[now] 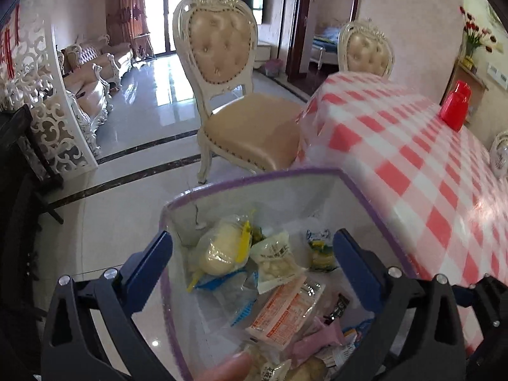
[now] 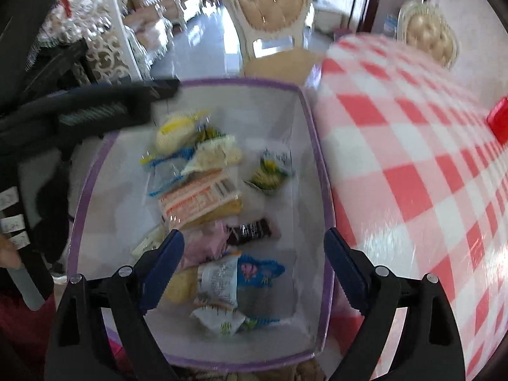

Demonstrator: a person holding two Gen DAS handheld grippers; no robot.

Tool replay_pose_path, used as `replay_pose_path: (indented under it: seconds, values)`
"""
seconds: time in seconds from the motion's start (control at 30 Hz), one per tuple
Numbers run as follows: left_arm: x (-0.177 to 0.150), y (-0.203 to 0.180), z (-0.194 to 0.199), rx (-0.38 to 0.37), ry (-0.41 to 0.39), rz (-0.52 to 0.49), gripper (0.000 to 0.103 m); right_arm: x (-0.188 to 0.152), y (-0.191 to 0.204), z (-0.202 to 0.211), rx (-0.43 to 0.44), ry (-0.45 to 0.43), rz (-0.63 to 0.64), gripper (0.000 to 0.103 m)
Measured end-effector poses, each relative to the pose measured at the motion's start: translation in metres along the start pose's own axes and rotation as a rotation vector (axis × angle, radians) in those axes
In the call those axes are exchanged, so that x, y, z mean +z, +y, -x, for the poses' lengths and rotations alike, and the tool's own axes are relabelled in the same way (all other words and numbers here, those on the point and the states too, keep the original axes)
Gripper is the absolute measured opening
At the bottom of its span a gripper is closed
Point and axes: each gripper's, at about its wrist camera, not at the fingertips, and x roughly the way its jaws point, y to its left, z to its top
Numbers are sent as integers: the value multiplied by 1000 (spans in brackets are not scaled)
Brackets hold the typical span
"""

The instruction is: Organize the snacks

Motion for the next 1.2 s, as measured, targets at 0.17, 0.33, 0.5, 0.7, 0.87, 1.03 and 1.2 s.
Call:
replay_pose_path:
  seconds: [0.17,0.33,0.5,0.7,0.87,1.03,1.2]
  values:
    - [-1,15,-14,-102,122,59,101,-1,0,-6,-39,81,-25,86]
    - [-9,17,-36,-75,208,76,101,-12,5,-17,-114,94,-44,86]
    - [-15,9,-43,-35,226,36,101,-13,-1,-18,-120,93,-75,86]
    - [-20,-4,-51,10,234,-30,101,-12,-4,-17,-114,82,-98,86]
    - [-22,-8,-54,16,242,-53,101,-11,-4,-18,-116,84,-97,86]
    - [-23,-10,-55,18,247,-64,101,-12,-5,-20,-114,85,-104,86]
    - [-24,-11,-56,16,251,-72,101,-12,-6,-21,-111,86,-105,86]
